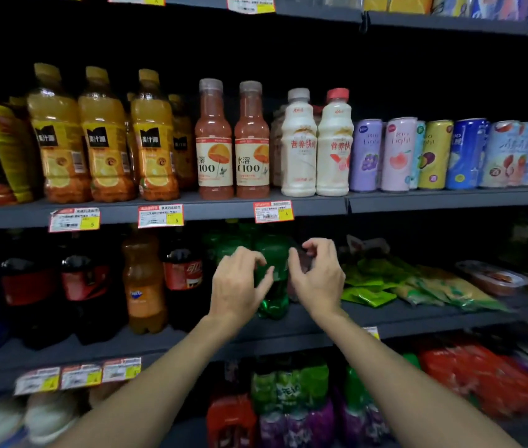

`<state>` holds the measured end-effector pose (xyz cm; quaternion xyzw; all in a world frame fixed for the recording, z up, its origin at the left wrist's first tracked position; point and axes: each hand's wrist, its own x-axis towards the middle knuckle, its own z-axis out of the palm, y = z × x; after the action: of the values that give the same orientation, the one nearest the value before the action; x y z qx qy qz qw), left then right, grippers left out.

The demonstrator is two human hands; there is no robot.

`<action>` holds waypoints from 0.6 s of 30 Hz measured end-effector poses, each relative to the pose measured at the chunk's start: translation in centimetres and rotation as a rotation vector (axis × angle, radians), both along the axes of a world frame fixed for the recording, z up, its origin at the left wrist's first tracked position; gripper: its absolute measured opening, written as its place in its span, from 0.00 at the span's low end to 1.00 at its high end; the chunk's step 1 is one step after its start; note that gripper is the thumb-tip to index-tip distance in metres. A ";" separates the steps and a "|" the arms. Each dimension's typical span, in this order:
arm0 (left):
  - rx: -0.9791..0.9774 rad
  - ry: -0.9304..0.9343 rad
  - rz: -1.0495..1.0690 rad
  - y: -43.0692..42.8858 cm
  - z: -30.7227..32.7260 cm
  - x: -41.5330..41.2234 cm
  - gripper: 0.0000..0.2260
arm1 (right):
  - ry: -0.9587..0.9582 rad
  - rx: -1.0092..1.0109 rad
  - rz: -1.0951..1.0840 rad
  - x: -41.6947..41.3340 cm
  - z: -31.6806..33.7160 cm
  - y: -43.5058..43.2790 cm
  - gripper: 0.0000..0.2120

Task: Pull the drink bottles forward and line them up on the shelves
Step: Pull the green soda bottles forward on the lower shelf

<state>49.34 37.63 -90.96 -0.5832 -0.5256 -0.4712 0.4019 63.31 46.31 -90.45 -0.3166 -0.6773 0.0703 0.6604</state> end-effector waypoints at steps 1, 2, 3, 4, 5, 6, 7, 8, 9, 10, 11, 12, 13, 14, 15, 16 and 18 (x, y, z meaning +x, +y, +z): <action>-0.054 -0.062 0.032 -0.1 -1.3 -0.3 0.12 | -0.048 -0.050 0.003 -0.5 -1.2 0.0 0.14; -0.112 -0.126 0.081 -0.1 -2.5 -0.5 0.16 | -0.104 -0.107 0.006 -1.0 -2.4 0.0 0.16; -0.177 -0.182 0.134 -0.2 -3.7 -0.6 0.21 | -0.165 -0.172 0.007 -1.6 -3.5 0.1 0.20; -0.246 -0.232 0.175 -0.3 -4.7 -0.6 0.27 | -0.227 -0.247 0.010 -2.2 -4.5 0.3 0.26; -0.311 -0.282 0.198 -0.4 -5.6 -0.5 0.31 | -0.281 -0.332 0.019 -2.8 -5.4 0.4 0.33; -0.367 -0.332 0.210 -0.5 -6.4 -0.5 0.34 | -0.317 -0.418 0.035 -3.4 -6.2 0.6 0.39; -0.414 -0.387 0.218 -0.4 -7.0 -0.5 0.36 | -0.336 -0.496 0.055 -4.0 -6.9 0.7 0.44; -0.453 -0.448 0.223 -0.3 -7.6 -0.5 0.38 | -0.347 -0.559 0.078 -4.4 -7.5 0.8 0.47; -0.485 -0.518 0.220 -0.1 -8.0 -0.6 0.39 | -0.355 -0.605 0.100 -4.8 -8.0 0.9 0.49; -0.517 -0.593 0.209 0.1 -8.2 -0.7 0.41 | -0.366 -0.632 0.119 -5.2 -8.4 1.1 0.49; -0.550 -0.666 0.188 0.3 -8.4 -0.9 0.43 | -0.377 -0.649 0.133 -5.4 -8.8 1.2 0.49; -0.582 -0.731 0.160 0.6 -8.6 -1.1 0.45 | -0.386 -0.657 0.140 -5.5 -9.2 1.4 0.49; -0.607 -0.786 0.129 0.9 -8.7 -1.3 0.46 | -0.394 -0.660 0.142 -5.6 -9.4 1.5 0.48; -0.629 -0.828 0.106 1.1 -8.9 -1.5 0.47 | -0.400 -0.660 0.136 -5.6 -9.6 1.6 0.47; -0.646 -0.858 0.093 1.3 -9.0 -1.8 0.47 | -0.402 -0.658 0.123 -5.6 -9.7 1.7 0.46; -0.654 -0.874 0.092 1.5 -9.0 -1.9 0.47 | -0.397 -0.655 0.106 -5.6 -9.8 1.7 0.46; -0.650 -0.889 0.109 2.0 -9.2 -2.1 0.46 | -0.376 -0.648 0.075 -5.6 -10.1 1.6 0.46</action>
<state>47.28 39.63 -100.14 -0.3942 -0.7925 -0.4639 -0.0357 57.70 47.90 -100.51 -0.4915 -0.7404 0.2459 0.3870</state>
